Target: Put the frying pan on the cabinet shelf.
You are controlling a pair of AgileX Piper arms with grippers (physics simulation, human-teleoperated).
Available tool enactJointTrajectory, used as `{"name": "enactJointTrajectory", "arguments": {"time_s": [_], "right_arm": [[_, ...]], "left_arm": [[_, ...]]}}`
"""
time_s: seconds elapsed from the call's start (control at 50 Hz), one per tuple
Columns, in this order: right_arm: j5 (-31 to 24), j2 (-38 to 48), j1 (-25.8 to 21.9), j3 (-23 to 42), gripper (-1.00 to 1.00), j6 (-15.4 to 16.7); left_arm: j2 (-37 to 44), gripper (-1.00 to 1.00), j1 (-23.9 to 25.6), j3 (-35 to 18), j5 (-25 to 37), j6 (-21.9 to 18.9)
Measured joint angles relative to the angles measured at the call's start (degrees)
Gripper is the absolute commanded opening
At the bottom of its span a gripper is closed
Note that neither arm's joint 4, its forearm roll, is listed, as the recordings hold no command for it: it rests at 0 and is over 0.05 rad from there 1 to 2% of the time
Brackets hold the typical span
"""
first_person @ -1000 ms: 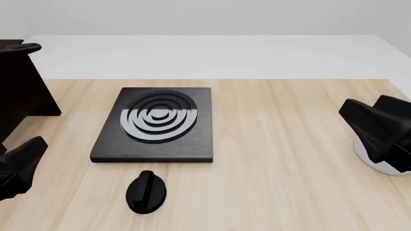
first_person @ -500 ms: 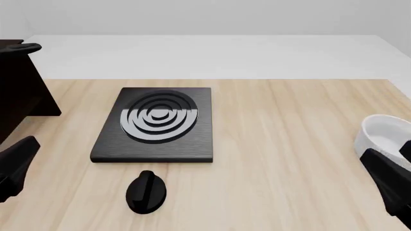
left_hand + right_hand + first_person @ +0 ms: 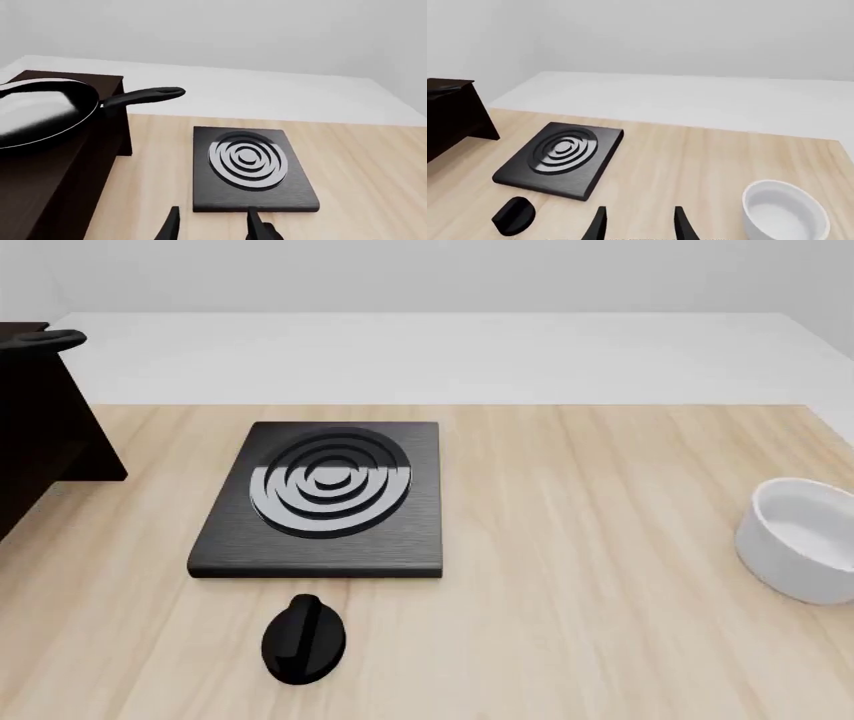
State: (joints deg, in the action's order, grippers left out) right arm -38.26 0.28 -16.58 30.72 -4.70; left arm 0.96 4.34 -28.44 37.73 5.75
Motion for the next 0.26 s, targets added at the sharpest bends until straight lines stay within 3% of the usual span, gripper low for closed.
{"name": "enactJointTrajectory", "arguments": {"time_s": [0.26], "right_arm": [[-7.4,-0.2,-0.4,6.3,1.0,1.4]], "left_arm": [[-0.7,1.0,-0.1,-5.8,6.1,-1.6]]}}
